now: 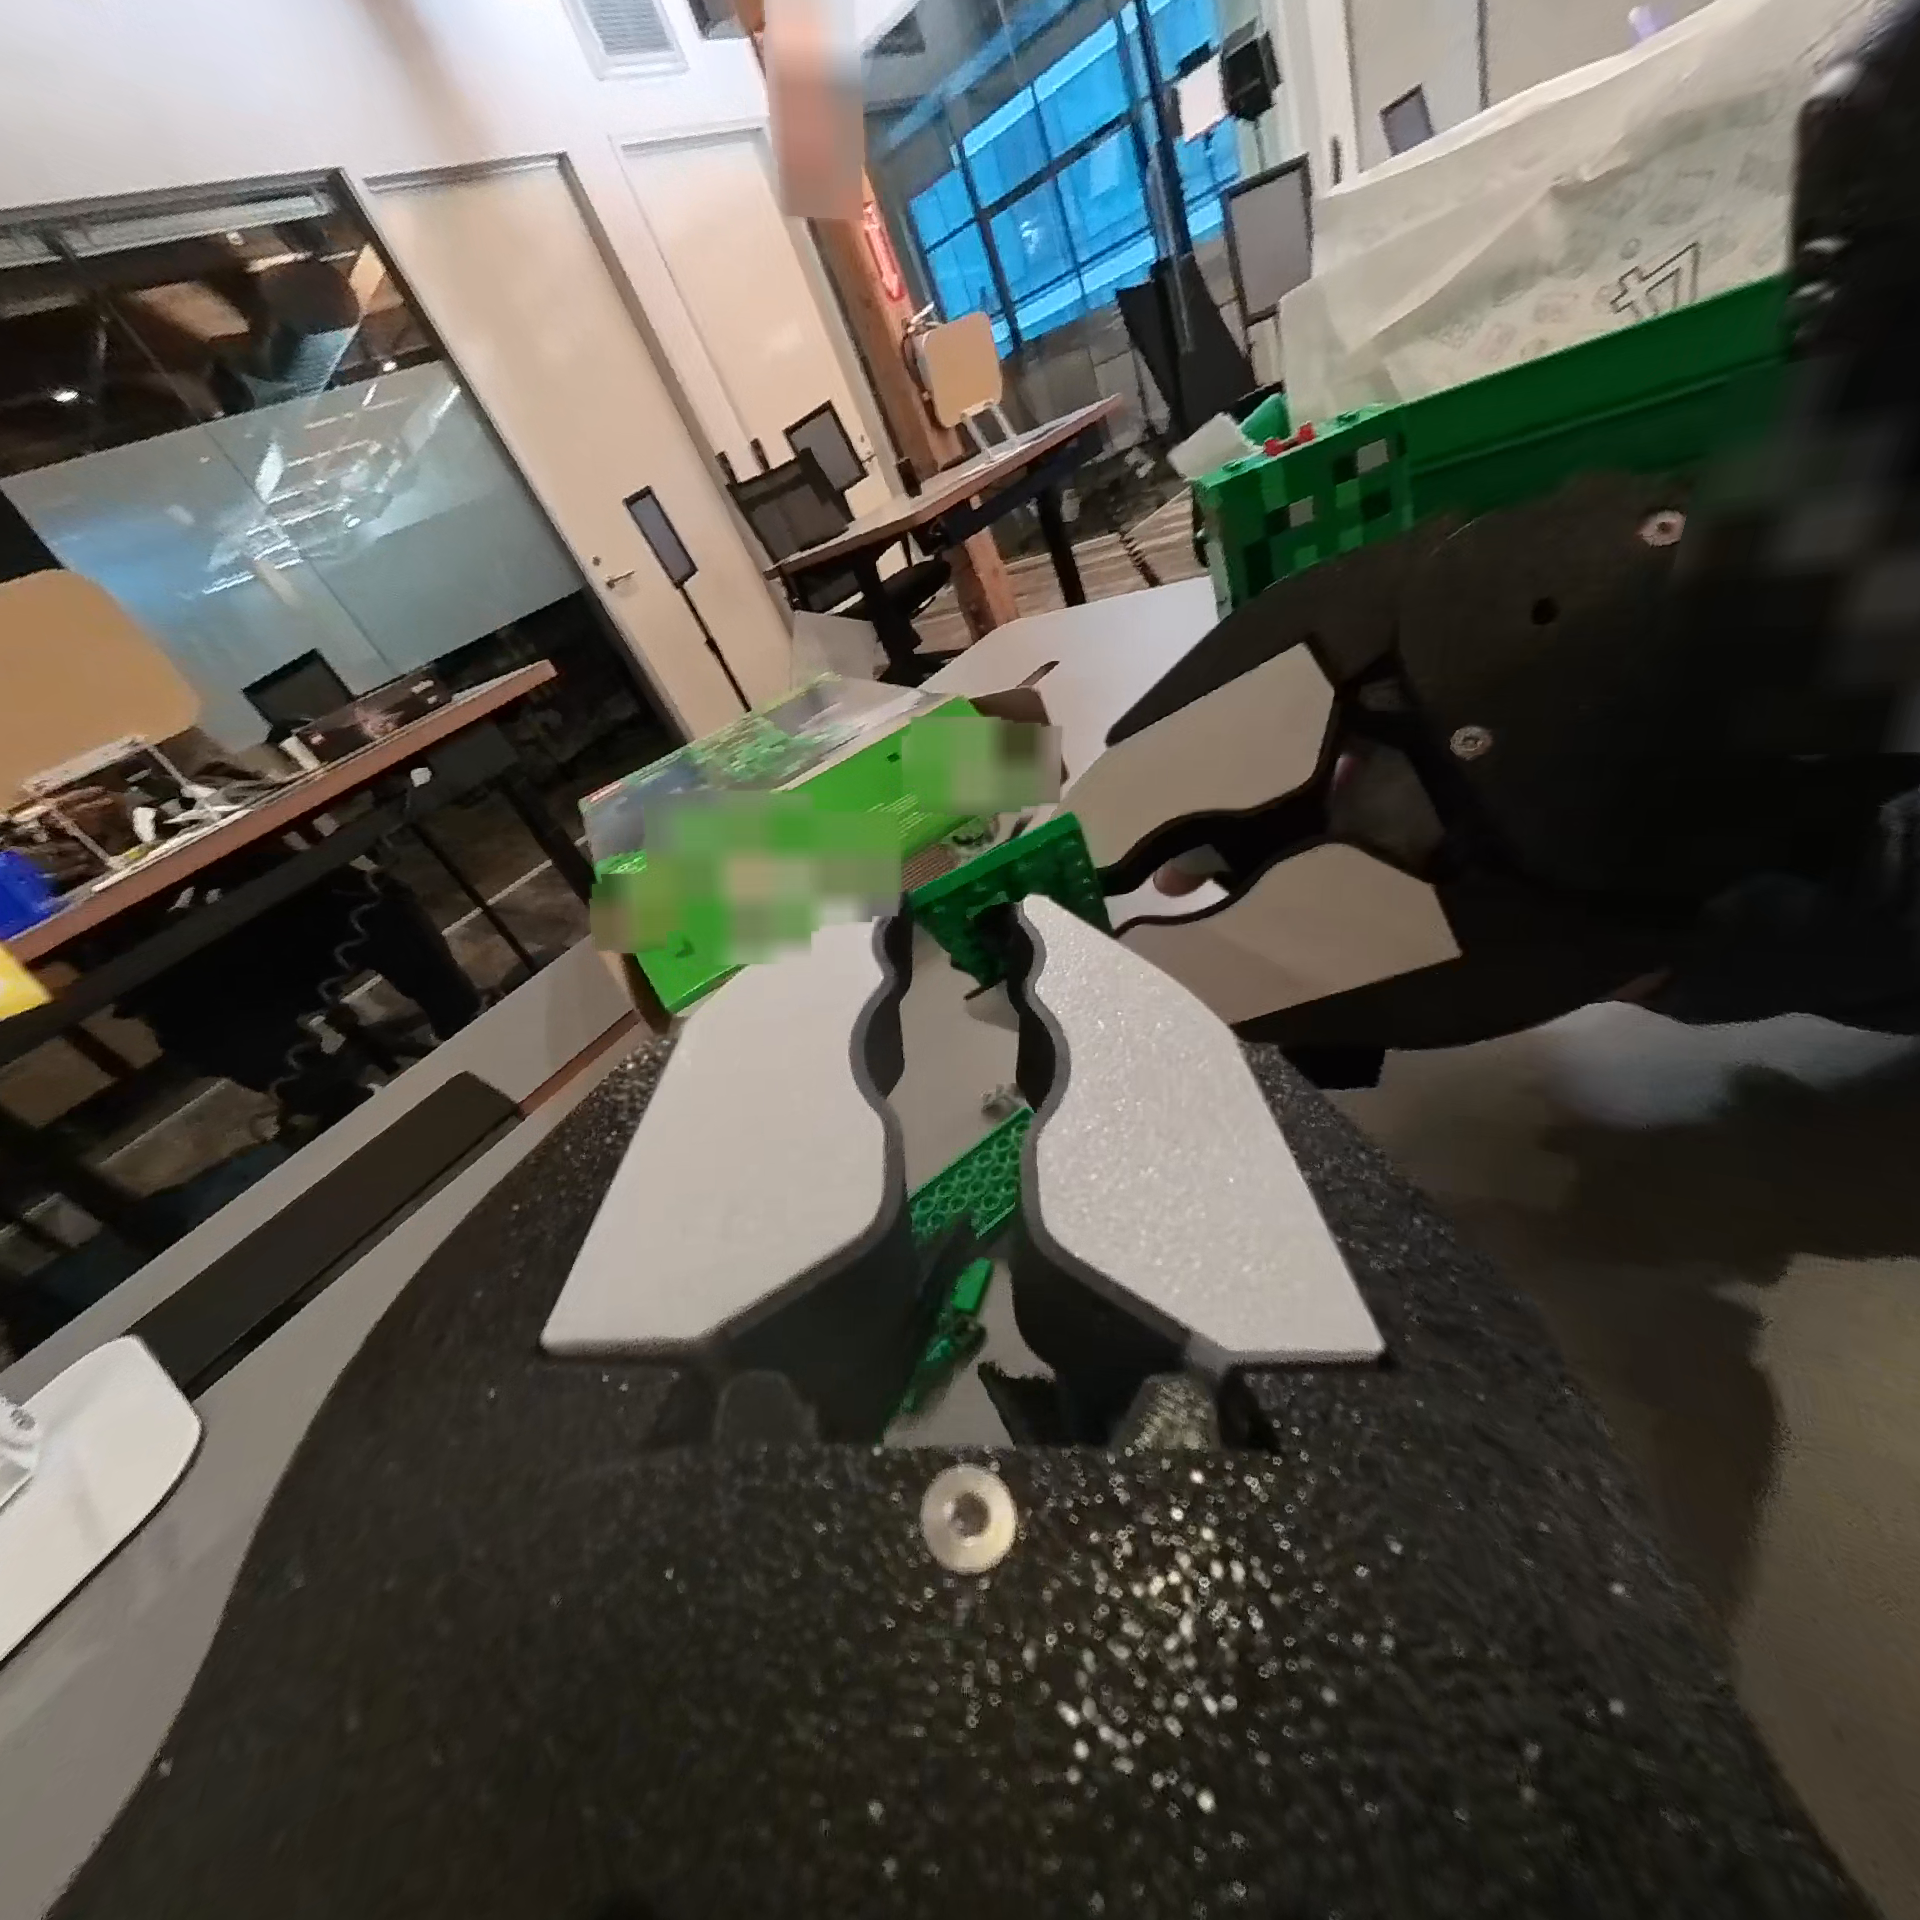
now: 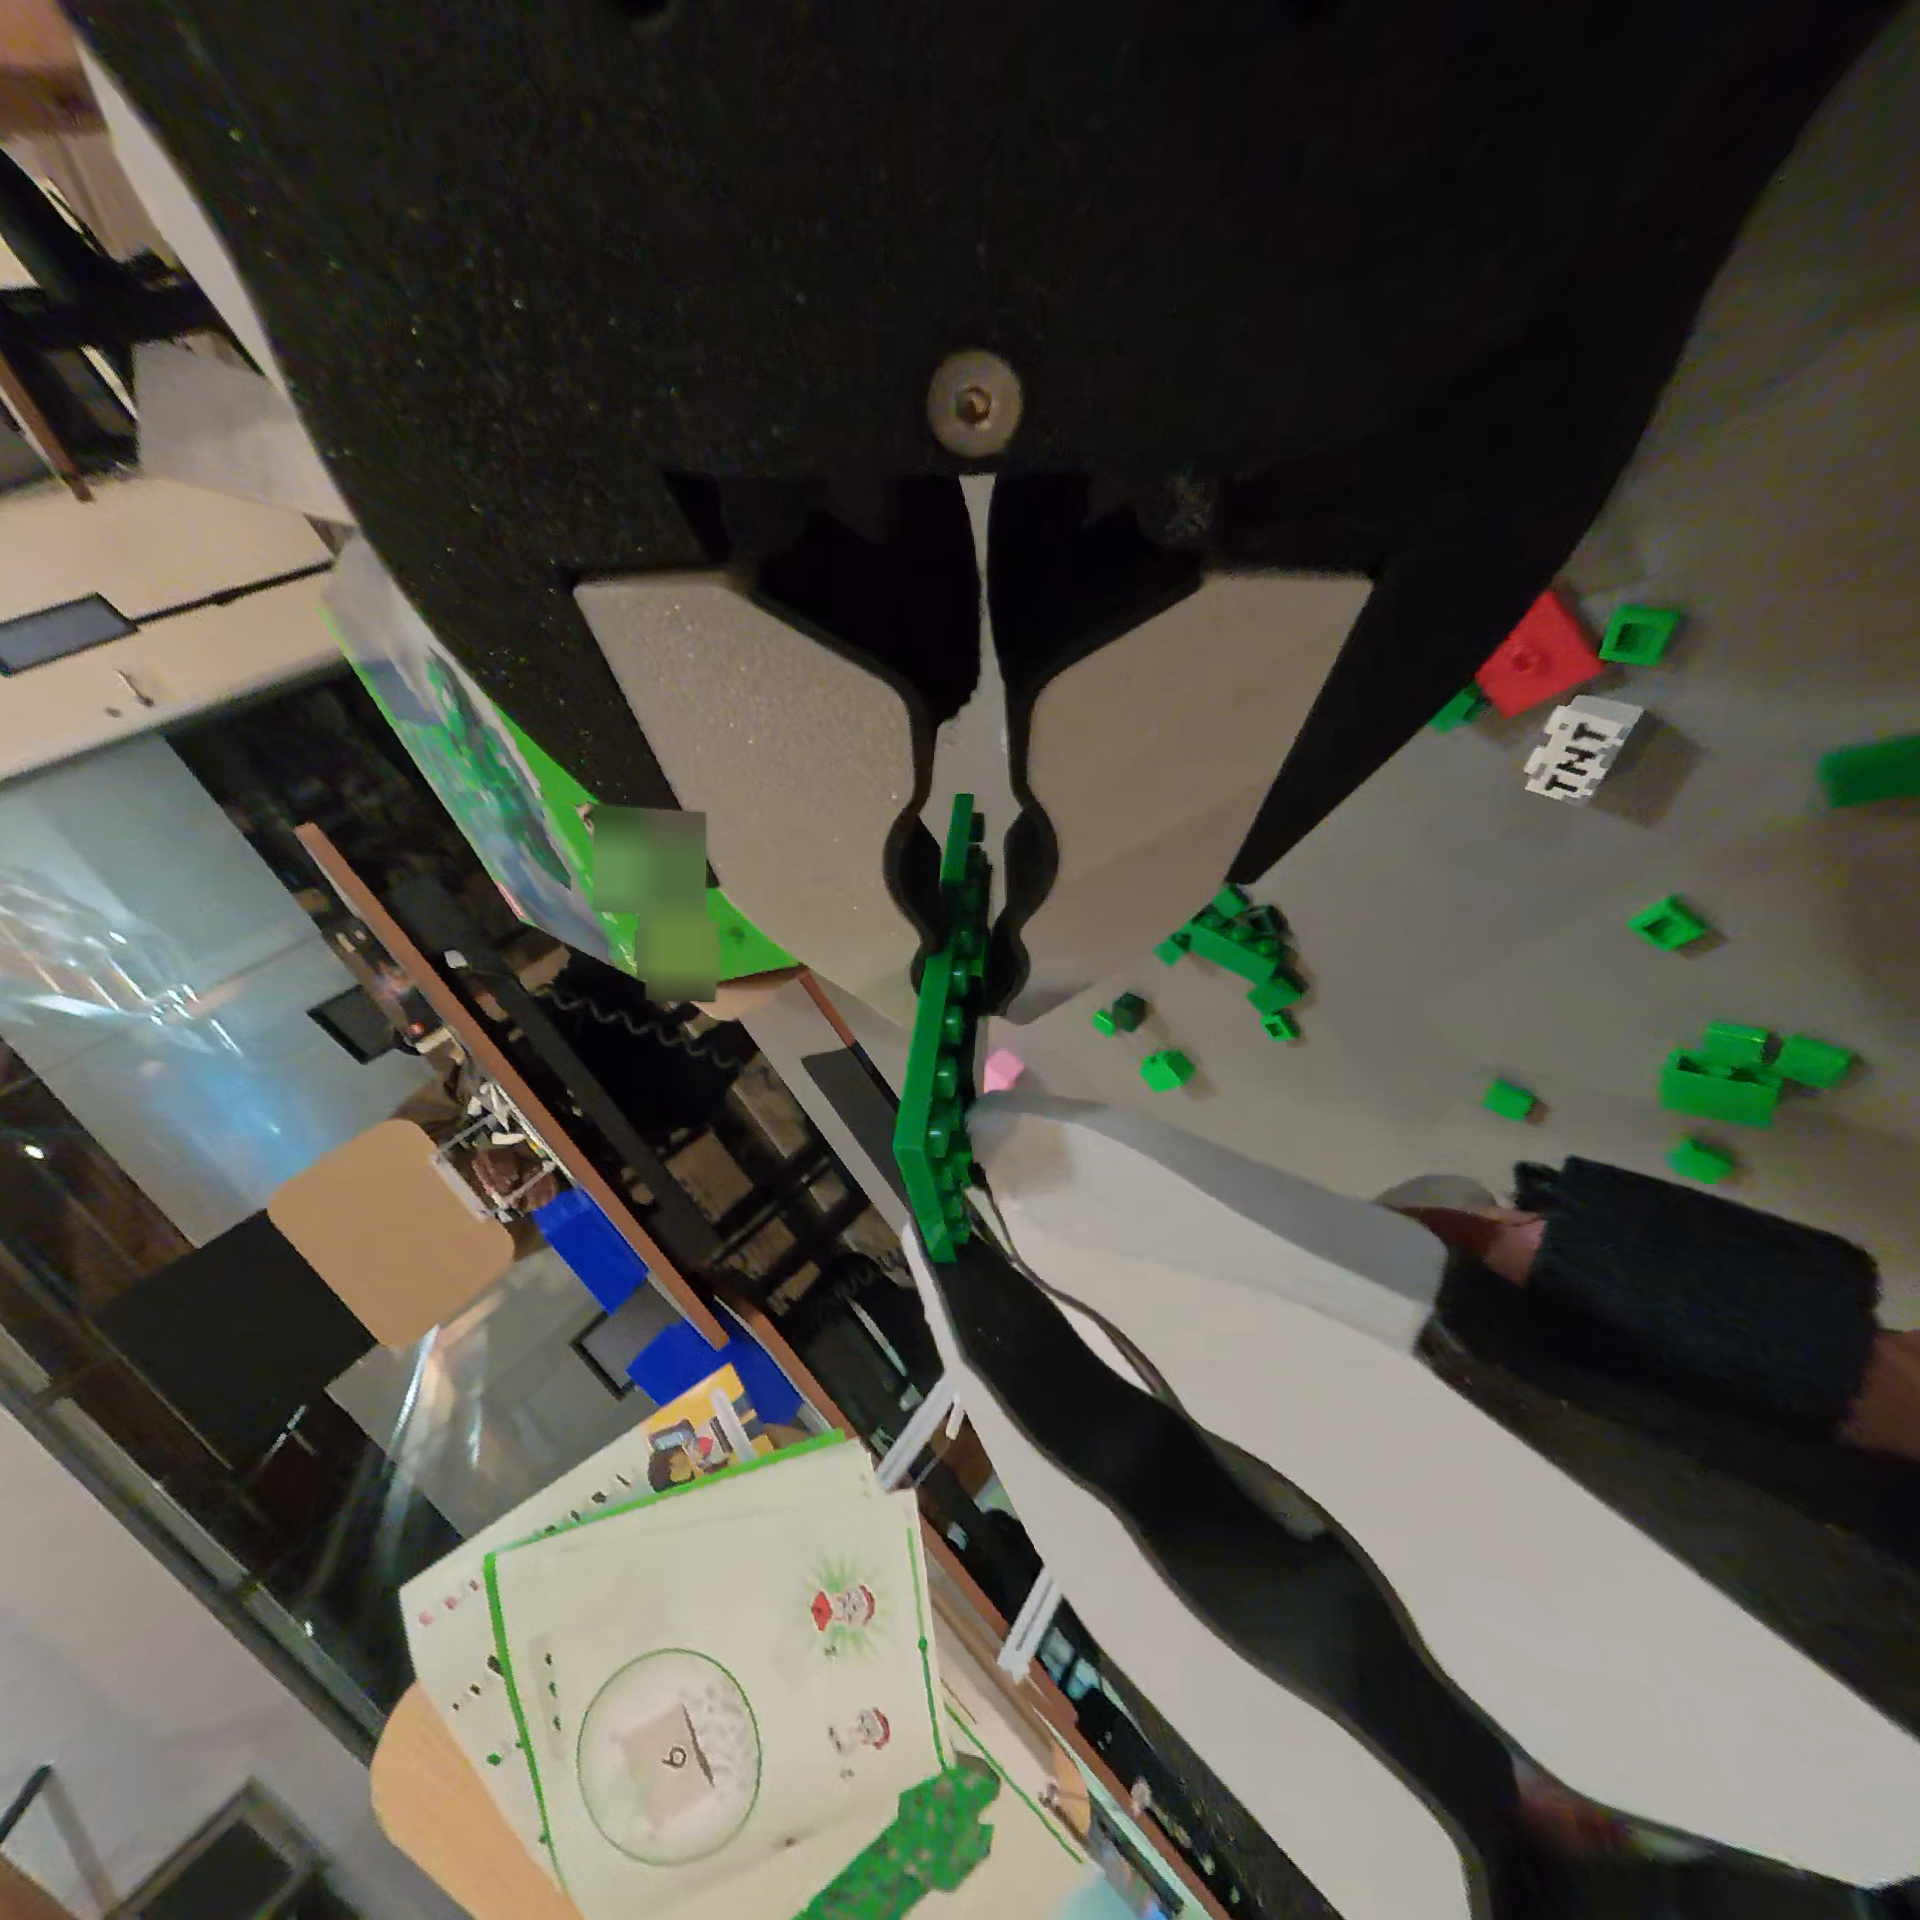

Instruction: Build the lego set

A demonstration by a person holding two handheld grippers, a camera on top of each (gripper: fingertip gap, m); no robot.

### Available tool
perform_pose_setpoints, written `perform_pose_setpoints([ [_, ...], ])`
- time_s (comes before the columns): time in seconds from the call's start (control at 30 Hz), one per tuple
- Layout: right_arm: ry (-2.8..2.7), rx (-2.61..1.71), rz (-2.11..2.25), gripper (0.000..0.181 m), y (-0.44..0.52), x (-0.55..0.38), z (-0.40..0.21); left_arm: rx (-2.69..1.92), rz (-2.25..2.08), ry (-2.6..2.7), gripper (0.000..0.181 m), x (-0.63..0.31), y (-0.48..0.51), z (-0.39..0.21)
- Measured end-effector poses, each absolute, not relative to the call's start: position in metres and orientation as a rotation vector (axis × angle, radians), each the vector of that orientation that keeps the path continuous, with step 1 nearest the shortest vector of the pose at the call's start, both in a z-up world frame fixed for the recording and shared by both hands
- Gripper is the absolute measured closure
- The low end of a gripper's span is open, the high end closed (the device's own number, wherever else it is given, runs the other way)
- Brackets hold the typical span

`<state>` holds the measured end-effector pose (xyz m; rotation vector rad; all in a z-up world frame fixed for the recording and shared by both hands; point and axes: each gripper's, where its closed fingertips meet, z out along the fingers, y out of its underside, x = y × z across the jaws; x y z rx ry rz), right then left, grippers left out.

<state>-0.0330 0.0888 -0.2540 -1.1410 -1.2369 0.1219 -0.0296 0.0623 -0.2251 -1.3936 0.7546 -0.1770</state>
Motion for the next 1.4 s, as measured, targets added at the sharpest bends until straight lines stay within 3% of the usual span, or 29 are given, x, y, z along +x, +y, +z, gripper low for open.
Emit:
perform_pose_setpoints([
  [0.03,-1.231,-1.149,0.106,0.175,0.090,-0.033,-0.254,-1.401,-0.166,0.742,0.165,-0.030,0.063,-0.226],
  [0.27,-1.136,-1.230,0.058,0.175,0.106,-0.032,-0.255,-1.453,-0.174,0.606,0.165,-0.034,0.077,-0.227],
  [0.3,-1.132,-1.228,0.073,0.175,0.105,-0.034,-0.255,-1.466,-0.135,0.547,0.181,-0.042,0.083,-0.226],
  [0.43,-1.143,-1.132,0.061,0.175,0.084,-0.055,-0.251,-1.494,-0.222,0.337,0.181,-0.083,0.103,-0.228],
  [0.7,-0.936,-1.483,0.533,0.175,0.119,-0.029,-0.272,-1.399,-0.301,0.575,0.181,-0.054,0.082,-0.232],
  [1.0,-1.033,-1.500,0.569,0.175,0.114,-0.032,-0.286,-1.433,-0.301,0.571,0.161,-0.038,0.088,-0.250],
  [1.4,-1.167,-1.454,0.655,0.175,0.096,-0.047,-0.291,-1.403,-0.116,0.715,0.162,-0.038,0.089,-0.253],
])
